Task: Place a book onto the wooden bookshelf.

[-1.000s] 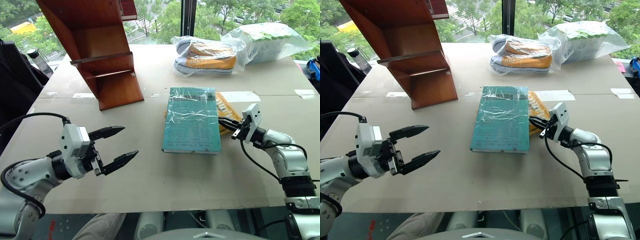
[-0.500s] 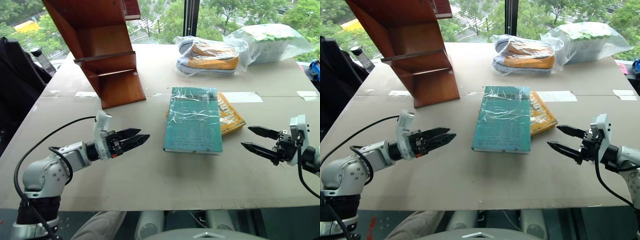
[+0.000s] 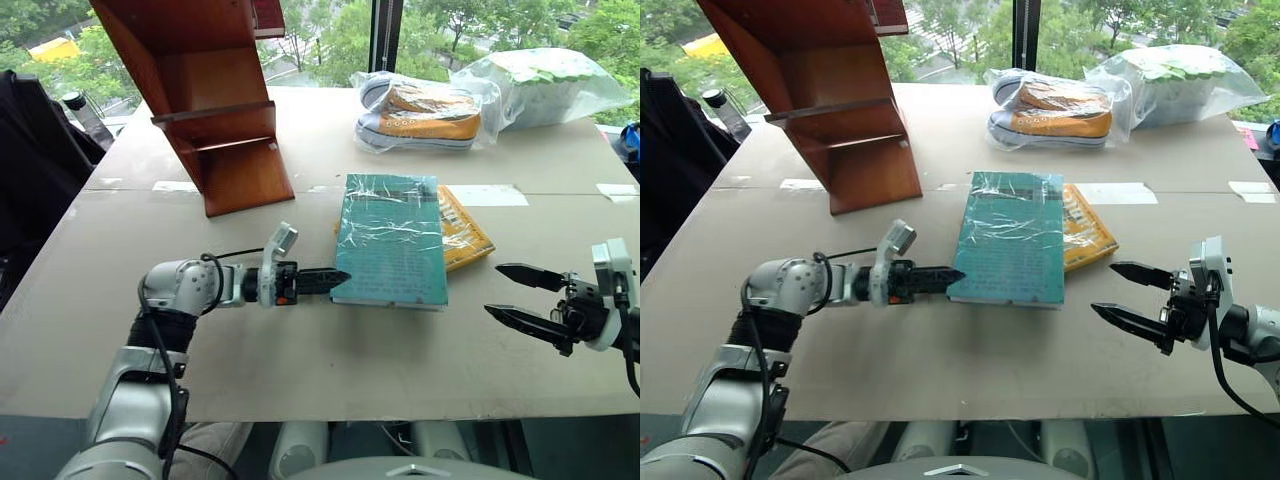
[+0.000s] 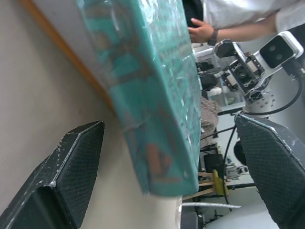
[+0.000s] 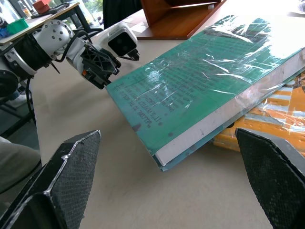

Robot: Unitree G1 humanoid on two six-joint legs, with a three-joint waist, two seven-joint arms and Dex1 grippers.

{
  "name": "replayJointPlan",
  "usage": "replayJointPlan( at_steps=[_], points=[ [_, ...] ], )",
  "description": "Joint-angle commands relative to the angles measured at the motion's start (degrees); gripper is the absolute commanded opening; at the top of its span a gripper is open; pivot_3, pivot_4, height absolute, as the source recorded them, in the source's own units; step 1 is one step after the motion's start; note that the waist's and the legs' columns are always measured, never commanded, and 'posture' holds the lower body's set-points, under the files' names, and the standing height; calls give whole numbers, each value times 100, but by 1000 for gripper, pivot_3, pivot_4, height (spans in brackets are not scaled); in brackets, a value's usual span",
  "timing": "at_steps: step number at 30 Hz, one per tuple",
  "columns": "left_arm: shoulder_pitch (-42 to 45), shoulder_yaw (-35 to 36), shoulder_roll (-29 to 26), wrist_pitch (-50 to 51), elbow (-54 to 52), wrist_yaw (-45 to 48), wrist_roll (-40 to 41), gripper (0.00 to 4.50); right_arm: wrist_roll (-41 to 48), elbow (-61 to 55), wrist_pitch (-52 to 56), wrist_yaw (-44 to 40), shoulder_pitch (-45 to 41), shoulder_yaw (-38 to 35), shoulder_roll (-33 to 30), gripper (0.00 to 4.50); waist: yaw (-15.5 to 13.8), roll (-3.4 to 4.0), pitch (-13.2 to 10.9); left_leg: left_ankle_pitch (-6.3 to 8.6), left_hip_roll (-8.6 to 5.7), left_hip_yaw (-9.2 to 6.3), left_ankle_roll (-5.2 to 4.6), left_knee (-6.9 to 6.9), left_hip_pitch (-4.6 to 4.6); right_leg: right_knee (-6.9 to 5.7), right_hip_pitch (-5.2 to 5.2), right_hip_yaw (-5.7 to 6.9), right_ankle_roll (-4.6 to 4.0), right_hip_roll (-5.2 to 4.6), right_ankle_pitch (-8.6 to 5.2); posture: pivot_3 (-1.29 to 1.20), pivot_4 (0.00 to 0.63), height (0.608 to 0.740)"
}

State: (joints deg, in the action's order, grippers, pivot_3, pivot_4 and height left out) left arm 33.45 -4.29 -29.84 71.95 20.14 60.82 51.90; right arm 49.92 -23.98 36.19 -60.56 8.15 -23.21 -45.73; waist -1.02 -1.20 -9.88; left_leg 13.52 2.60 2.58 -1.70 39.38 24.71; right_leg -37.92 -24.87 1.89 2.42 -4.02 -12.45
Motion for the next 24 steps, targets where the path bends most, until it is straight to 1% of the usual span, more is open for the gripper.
replayJointPlan(
  at_steps=[1, 3, 4, 5, 7, 10, 11, 12, 13, 15, 16, 17, 19, 21, 23, 24],
  points=[
    [64, 127, 59, 82, 56, 166, -28, 4500, -9, -112, -58, -23, 27, -134, -110, 4468, 18, -1, 0, 0, 0, -1, 0, 0, 0, 0, 0, 0, 0, 0, 0, 0, 150, 693],
    [7, 144, 65, 100, -34, 196, -31, 4500, -45, -79, -92, -44, 34, -111, -113, 4468, 27, -1, -1, 0, 1, -1, 0, -3, -1, -1, -2, -1, -2, 1, 1, 0, 150, 693],
    [-1, 204, 76, 145, -36, 155, -8, 3988, -70, -57, -110, -57, 29, -92, -113, 4500, 26, -1, -1, 0, 2, -2, 0, -3, -1, -2, -2, -1, -6, 2, 3, 0, 150, 693],
    [-34, 264, 35, 211, -126, 184, 64, 3703, -97, -33, -126, -65, 10, -64, -111, 4500, 24, -1, -1, 0, 3, -3, 0, -4, -1, -2, -3, 0, -6, 3, 3, 0, 150, 693],
    [-147, 476, -97, 451, -470, 210, 315, 2787, -143, 23, -150, -94, -55, -11, -117, 4500, 37, -3, -2, 0, 3, -5, 0, -4, 0, -2, -3, 2, -2, 3, 0, 0, 150, 693],
    [-296, 768, -168, 732, -876, 128, 546, 1340, -181, 95, -159, -139, -127, 13, -123, 4500, 30, -4, -3, 0, 6, -8, 0, -4, -1, -2, -3, 1, -2, 2, 1, 0, 150, 693],
    [-382, 924, -203, 844, -1081, 60, 670, 766, -198, 129, -165, -158, -164, 31, -124, 4500, 28, -4, -3, 0, 6, -8, 0, -4, 0, -2, -3, 2, -2, 2, 1, 0, 150, 693],
    [-480, 1126, -241, 966, -1358, -51, 821, 413, -215, 172, -170, -174, -214, 56, -122, 4500, 27, -4, -3, 0, 5, -10, 0, -4, 0, -1, -3, 1, -1, 1, 0, 0, 150, 693],
    [-553, 1275, -256, 1057, -1560, -150, 934, 181, -223, 197, -175, -188, -241, 65, -121, 4500, 27, -5, -4, 0, 6, -16, 0, -3, 0, -1, -3, 1, -1, 0, 0, 0, 150, 693],
    [-749, 1590, -306, 904, -2397, -372, 1117, 81, -291, 277, -287, -139, -365, 89, -33, 4500, 26, -4, -5, 0, 6, -31, 0, -4, 0, -1, -3, 0, -2, 0, 1, 0, 150, 693],
    [-822, 1666, -339, 679, -2852, -449, 1091, 72, -346, 322, -393, -80, -440, 88, 41, 4500, 25, -7, -7, 0, 6, -34, 0, -4, 0, 0, -3, 0, -2, -1, 1, 0, 150, 693],
    [-870, 1666, -377, 331, -3314, -590, 885, 67, -384, 385, -484, 5, -539, 80, 127, 4500, 24, -9, -8, 0, 6, -37, 0, -4, 1, 0, -3, 0, -2, 0, 1, 0, 150, 693],
    [-747, 1446, -484, -666, -4107, -926, 57, 67, -425, 535, -595, 123, -762, 93, 249, 4500, 13, -11, -9, 0, 5, -38, 1, -3, 2, 1, -2, 1, -5, 0, 3, 0, 150, 693],
    [-273, 1121, -645, -1538, -4647, -1210, -754, 67, -501, 686, -762, 249, -1028, 134, 423, 4500, -8, -12, -10, 0, -1, -35, 1, -2, 0, 0, 0, -1, -10, -2, 6, 0, 150, 693],
    [349, 383, -1037, -2544, -4919, -1417, -2024, 67, -629, 815, -940, 386, -1272, 202, 588, 4500, -38, -17, -13, -2, -12, -22, 3, -2, 2, 0, 5, 3, -11, 0, 7, 0, 150, 693],
    [495, 129, -1165, -2883, -4953, -1456, -2434, 67, -673, 849, -989, 408, -1326, 222, 632, 4500, -45, -15, -12, -2, -12, -24, 3, -1, 2, 0, 7, 4, -11, 3, 7, 0, 150, 693]
  ],
)
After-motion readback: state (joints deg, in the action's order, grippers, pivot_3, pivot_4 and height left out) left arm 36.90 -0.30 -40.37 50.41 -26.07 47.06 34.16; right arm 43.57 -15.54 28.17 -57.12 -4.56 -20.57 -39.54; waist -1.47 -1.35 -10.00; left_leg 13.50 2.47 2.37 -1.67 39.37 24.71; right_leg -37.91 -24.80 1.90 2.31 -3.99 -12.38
